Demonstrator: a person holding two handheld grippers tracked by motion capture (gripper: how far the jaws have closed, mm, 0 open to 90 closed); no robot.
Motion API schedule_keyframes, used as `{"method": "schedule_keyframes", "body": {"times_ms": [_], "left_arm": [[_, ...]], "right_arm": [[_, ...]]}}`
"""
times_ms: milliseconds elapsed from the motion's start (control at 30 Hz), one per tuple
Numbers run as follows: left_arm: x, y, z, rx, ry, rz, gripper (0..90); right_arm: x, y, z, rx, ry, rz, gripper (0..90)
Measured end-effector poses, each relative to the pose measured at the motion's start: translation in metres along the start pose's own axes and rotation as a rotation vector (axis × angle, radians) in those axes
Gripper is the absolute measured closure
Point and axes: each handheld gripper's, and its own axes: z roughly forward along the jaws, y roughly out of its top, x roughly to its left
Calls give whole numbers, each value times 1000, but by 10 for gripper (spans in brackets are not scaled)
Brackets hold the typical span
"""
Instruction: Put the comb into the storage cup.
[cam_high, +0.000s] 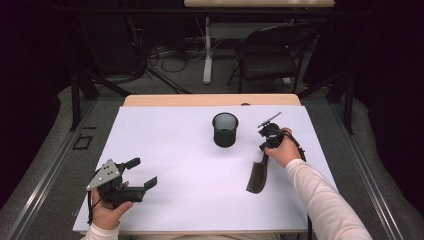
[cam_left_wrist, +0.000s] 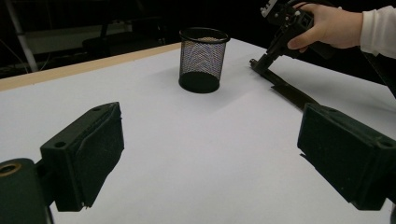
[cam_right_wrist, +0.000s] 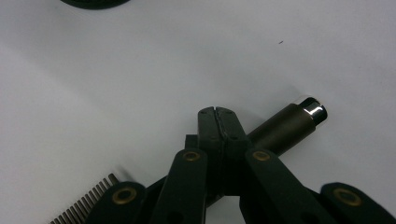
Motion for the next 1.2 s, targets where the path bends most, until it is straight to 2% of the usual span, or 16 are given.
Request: {"method": "schedule_keyframes", "body": {"times_ms": [233,267,500,567,600,633,767,800,867,900,933,1000,1033,1200], "left_arm": [[0,0,0,-1,-1,-2,72],[0,0,0,0,-1,-2,72],[1,0,0,-2,1,-5,72],[1,0,0,-3,0,-7,72],[1,0,0,-2,3,-7,72],[1,0,0,-2,4,-9,72],[1,0,0,-1,2,-9,72],[1,0,0,-1,0,-9,73],[1,0,0,0,-1,-9,72],[1,0,0,0,-1,-8,73],[1,0,0,0,-1,-8,72],[1,0,0,0,0,-8,73],[1,0,0,0,0,-10,72],[1,-1,0,0,2,-12,72]], "right_arm": [[-2,-2,-5,36,-11,-10,900],[-3,-3,-4,24,-10,-14,900],[-4,-6,-7,35,-14,-17,900],[-5,-7,-9,70,-25,-25,900],[-6,-9,-8,37,-13,-19,900],[-6,-11,-7,28,-9,-11,900],[-7,-16,-9,71,-14,-17,900],[-7,-18,-8,49,-9,-13,900],[-8,-20,-8,46,-9,-10,900],[-9,-20,-11,88,-20,-17,900],[-9,-22,-9,45,-6,-14,900],[-10,-23,-11,56,-10,-10,900],[-9,-23,-11,44,-6,5,900],[-11,-25,-17,61,-12,-13,900]]}}
